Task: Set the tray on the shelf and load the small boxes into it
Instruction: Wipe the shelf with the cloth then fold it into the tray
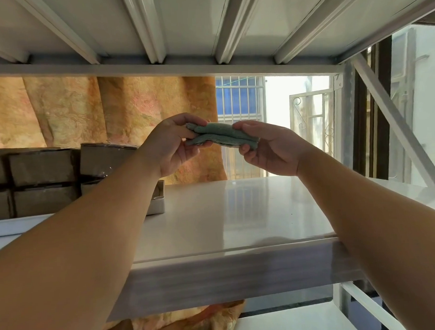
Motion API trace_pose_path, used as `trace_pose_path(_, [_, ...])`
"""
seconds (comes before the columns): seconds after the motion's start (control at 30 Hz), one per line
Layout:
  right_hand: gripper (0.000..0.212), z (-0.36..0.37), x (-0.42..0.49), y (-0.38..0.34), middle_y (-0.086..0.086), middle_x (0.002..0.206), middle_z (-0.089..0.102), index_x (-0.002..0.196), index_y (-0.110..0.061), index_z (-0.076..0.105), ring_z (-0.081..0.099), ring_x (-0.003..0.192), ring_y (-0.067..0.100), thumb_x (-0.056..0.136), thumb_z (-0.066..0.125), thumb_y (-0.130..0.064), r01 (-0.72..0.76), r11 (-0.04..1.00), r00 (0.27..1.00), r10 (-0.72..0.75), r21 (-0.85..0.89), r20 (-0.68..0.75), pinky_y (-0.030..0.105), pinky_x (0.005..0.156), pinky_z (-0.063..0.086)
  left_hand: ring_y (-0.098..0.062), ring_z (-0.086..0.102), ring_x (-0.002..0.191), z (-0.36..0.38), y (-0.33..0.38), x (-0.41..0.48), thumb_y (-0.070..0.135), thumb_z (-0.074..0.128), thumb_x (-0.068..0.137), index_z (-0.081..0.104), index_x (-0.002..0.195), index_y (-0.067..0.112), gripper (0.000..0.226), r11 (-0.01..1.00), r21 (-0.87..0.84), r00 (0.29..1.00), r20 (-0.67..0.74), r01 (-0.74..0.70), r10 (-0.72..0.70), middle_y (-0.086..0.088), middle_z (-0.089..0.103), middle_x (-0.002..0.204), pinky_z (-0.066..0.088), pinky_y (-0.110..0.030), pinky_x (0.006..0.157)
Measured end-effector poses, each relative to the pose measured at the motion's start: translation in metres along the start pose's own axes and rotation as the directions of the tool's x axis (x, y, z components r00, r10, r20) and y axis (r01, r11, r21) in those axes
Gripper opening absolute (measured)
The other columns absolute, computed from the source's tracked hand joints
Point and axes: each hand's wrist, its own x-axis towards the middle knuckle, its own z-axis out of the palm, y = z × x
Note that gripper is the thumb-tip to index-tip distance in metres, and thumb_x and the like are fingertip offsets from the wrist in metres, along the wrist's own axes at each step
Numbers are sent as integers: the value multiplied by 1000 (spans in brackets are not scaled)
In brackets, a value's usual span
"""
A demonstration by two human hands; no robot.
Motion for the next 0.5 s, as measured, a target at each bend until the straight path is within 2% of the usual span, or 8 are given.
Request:
trace_pose_path(0.13, [19,-4,5,1,12,99,52,110,-10,60,49,57,10,95,49,-5,-8,996,993,-3,-87,-115,15,53,47,-28,69,67,0,-1,-2,-4,32,87,62,74,6,35,997,-4,996,41,78,-78,-18,57,97,53,-20,47])
trace_pose_path(0.27, [8,-2,7,4,9,93,47,97,-10,55,46,60,9,94,51,-4,-1,988,981,-29,-156,-193,14,52,45,-25,69,76,-2,-5,2,11,53,91,57,77,9,15,988,56,988,51,145,-148,-13,55,98,54,-21,56])
trace_pose_path(0.37, [12,-1,7,3,9,93,47,93,-12,55,46,65,12,92,52,0,0,980,978,-41,-198,-204,15,56,45,-22,70,78,-2,-8,5,3,55,90,55,81,12,13,979,126,983,67,163,-172,-13,58,96,56,-19,59])
trace_pose_path(0.5, [25,-1,7,2,12,95,48,84,-14,56,45,66,15,87,50,10,23,987,972,-60,-162,-229,17,54,42,-23,68,83,-3,-7,4,-10,54,87,54,97,18,29,976,132,981,62,173,-182,-14,56,104,57,-21,65])
